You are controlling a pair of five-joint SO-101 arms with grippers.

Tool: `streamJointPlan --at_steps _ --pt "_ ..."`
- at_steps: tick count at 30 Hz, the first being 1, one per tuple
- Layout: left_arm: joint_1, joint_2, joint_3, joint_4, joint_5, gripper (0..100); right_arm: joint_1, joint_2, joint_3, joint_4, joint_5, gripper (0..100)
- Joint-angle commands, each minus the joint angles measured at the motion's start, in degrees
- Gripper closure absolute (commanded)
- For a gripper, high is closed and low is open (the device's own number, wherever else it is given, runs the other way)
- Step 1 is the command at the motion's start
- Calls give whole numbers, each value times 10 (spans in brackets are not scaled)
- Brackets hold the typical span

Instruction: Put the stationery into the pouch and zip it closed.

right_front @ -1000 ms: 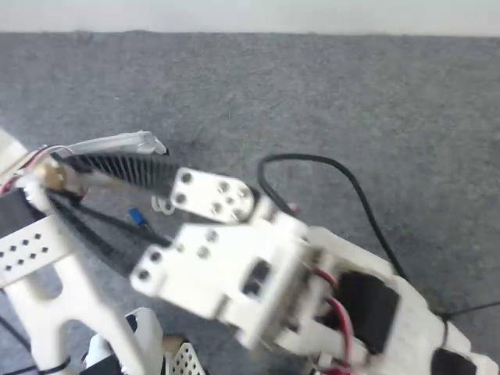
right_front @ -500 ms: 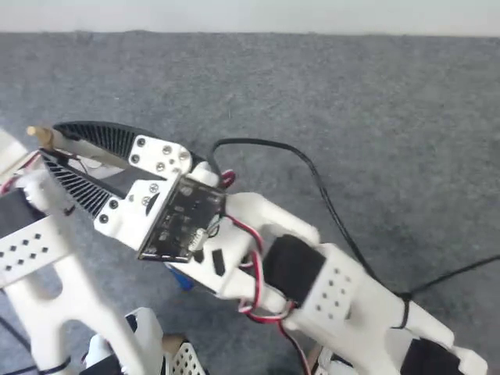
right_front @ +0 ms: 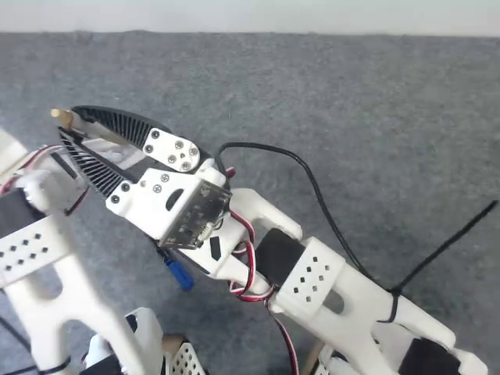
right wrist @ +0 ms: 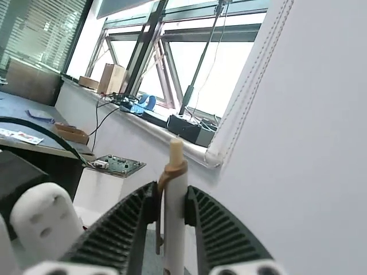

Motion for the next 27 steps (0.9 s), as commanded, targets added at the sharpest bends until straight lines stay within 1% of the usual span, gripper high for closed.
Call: streamJointPlan --at_steps 1,4,9,12,17,23,27 --pt "0 -18 -18 2 -4 987 -2 1 18 -80 4 991" --pt "0 -18 -20 1 -4 987 -7 1 35 -111 3 991" --pt "-23 -18 -22 -2 -1 987 -15 36 38 -131 -62 991" --pt "-25 -18 -21 -2 -1 987 -15 73 37 -153 -85 991" --pt "-24 -18 -20 -3 -1 987 -14 128 37 -208 -84 991" --pt "-24 -18 -20 -3 -2 987 -14 157 39 -211 -86 991" --pt "-25 -17 -19 -3 -3 987 4 180 40 -207 -84 991"
